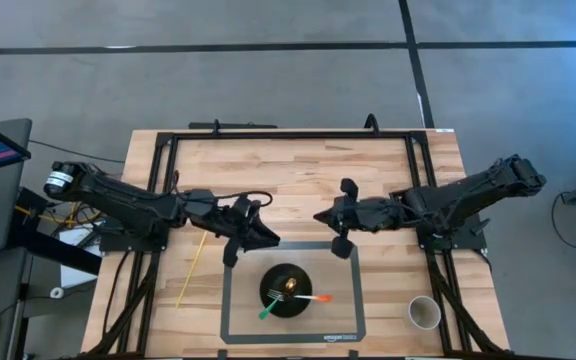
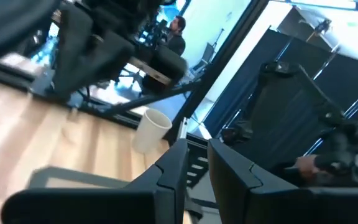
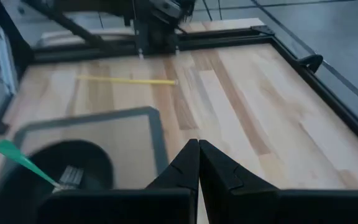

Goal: Pick & Place Utensil
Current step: Put the white cup on the transparent mat

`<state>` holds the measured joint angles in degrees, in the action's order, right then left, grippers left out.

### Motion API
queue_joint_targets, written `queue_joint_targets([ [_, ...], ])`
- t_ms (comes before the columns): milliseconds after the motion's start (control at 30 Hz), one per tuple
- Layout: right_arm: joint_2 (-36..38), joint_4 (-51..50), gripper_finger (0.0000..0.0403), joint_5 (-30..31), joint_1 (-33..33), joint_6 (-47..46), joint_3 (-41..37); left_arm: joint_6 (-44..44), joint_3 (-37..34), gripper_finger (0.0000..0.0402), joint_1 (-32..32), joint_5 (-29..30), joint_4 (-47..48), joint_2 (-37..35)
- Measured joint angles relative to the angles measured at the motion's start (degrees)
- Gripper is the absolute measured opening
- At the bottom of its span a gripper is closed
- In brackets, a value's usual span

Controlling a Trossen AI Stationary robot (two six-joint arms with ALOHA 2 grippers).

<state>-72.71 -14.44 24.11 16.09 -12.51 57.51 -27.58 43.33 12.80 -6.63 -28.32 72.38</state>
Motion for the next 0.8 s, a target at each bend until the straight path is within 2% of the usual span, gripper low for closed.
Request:
queue_joint_targets([
  [167,0.0,-1.4,0.0001,6.0,5.3,-8.4,0.2,3.6,0.0,0.0064,0.0,0.0,2.1,0.1],
  [400,0.0,-14.4,0.0001,5.5,13.1,-31.8,0.2,5.9,0.0,0.0064,-0.4,0.0,8.5,0.1],
  [600,0.0,-24.5,0.0001,-1.4,18.6,-56.8,0.2,10.8,0.0,0.0064,-0.4,0.0,8.5,0.1],
  [800,0.0,-34.9,0.0,-6.4,22.6,-75.7,0.2,11.0,0.0,0.0064,-0.4,0.0,8.6,0.1],
])
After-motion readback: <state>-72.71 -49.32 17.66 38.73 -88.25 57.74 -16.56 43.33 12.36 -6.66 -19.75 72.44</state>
